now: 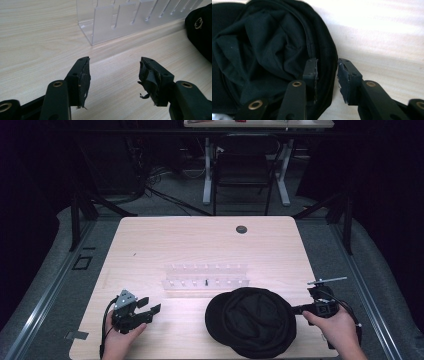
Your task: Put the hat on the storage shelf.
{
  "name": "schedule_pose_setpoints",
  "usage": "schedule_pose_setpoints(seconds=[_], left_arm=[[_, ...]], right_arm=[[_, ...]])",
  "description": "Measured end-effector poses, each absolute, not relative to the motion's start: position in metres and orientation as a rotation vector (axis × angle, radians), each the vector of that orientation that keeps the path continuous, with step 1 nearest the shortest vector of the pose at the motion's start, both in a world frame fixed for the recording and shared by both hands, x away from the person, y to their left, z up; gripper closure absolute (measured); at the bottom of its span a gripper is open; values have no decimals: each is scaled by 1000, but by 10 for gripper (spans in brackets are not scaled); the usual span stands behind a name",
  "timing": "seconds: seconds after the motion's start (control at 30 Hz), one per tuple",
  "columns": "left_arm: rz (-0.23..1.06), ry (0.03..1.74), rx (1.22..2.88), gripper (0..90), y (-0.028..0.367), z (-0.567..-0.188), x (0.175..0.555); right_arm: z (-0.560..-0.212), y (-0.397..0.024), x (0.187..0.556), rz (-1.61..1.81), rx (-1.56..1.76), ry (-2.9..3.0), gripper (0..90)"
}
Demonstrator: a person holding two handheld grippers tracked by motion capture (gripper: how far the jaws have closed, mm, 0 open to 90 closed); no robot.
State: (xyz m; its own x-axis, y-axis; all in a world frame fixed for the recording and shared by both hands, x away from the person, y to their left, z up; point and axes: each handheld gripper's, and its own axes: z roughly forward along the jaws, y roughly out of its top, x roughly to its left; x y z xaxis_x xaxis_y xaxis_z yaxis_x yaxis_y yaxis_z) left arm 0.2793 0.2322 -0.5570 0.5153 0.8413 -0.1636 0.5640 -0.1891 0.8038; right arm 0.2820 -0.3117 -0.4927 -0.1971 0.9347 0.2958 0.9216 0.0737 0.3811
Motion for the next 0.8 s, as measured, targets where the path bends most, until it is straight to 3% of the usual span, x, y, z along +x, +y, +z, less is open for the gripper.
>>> schedule_pose_setpoints(seconds=[0.8], left_arm=[[399, 1161, 1890, 422, 231, -559, 280]], right_arm=[[-516, -316, 296, 705, 2139, 2380, 769]])
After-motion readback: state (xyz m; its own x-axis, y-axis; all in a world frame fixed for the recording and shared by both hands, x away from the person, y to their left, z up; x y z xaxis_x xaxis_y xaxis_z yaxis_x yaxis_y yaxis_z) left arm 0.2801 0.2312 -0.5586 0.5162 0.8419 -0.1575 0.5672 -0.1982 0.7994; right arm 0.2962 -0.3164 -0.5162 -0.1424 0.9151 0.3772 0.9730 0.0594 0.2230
